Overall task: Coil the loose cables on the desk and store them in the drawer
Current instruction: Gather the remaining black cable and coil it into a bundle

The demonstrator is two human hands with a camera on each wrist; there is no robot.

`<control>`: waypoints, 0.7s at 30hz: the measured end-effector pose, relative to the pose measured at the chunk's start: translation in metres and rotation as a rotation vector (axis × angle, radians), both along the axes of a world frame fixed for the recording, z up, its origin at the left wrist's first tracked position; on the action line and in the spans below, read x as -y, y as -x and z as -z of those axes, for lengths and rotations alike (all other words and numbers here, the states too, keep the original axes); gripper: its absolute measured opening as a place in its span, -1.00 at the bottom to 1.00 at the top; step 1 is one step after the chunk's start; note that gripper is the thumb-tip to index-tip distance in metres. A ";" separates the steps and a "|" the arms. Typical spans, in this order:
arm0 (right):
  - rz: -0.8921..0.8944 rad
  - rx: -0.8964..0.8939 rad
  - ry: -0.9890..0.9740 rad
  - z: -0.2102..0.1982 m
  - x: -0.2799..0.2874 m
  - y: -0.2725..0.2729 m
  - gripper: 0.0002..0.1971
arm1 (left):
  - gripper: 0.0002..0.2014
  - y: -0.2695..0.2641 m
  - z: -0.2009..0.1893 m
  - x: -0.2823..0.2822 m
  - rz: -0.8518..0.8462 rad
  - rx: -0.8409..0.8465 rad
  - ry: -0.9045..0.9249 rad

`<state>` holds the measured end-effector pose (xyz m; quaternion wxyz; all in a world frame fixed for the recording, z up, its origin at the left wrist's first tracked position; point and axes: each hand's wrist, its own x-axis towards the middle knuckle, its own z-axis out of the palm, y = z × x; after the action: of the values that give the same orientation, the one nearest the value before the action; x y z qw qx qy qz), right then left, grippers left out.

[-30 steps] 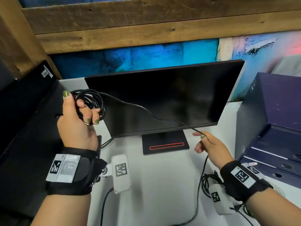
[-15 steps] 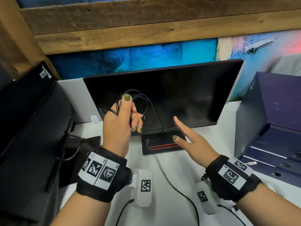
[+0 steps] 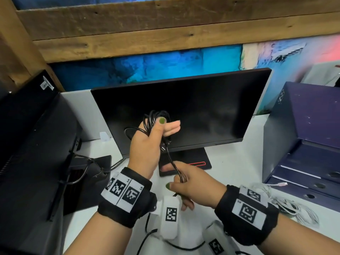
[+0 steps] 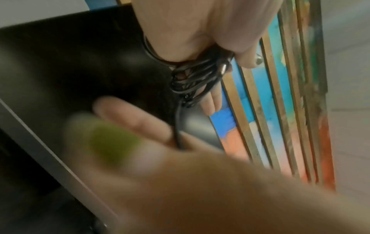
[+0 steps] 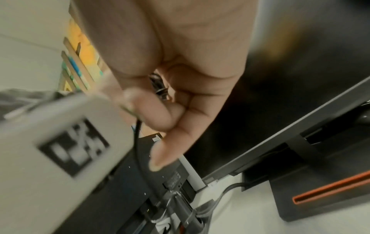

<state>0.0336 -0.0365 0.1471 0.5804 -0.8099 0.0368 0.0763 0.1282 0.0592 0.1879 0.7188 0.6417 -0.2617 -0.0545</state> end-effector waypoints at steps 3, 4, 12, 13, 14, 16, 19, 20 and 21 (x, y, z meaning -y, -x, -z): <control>0.068 0.123 0.260 -0.008 0.010 -0.001 -0.71 | -0.66 -0.009 0.011 -0.005 -0.130 0.196 -0.304; 0.091 0.167 0.345 -0.012 0.013 -0.002 -0.75 | -0.69 -0.011 0.014 -0.007 -0.156 0.267 -0.442; 0.047 0.245 0.455 -0.052 0.046 0.008 -0.67 | -0.70 -0.002 0.017 -0.009 0.188 0.195 -0.693; 0.031 0.248 0.481 -0.055 0.050 0.009 -0.67 | -0.70 0.001 0.017 -0.009 0.273 0.192 -0.751; 0.017 0.255 0.493 -0.057 0.053 0.010 -0.67 | -0.73 0.003 0.017 -0.008 0.337 0.217 -0.825; 0.000 0.278 0.530 -0.060 0.058 0.011 -0.71 | -0.79 0.007 0.017 -0.008 0.408 0.280 -0.927; 0.080 0.390 0.551 -0.060 0.068 0.011 -0.79 | -0.66 0.009 0.011 -0.013 0.544 0.141 -0.842; 0.108 0.435 0.548 -0.059 0.069 0.010 -0.85 | -0.64 0.010 0.009 -0.015 0.613 0.061 -0.759; 0.129 0.485 0.555 -0.058 0.069 0.010 -0.88 | -0.67 0.010 0.007 -0.017 0.688 -0.017 -0.665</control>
<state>0.0232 -0.1053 0.2048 0.3340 -0.9271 -0.0315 -0.1671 0.1186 0.0760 0.1808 0.4168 0.7125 -0.4215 -0.3754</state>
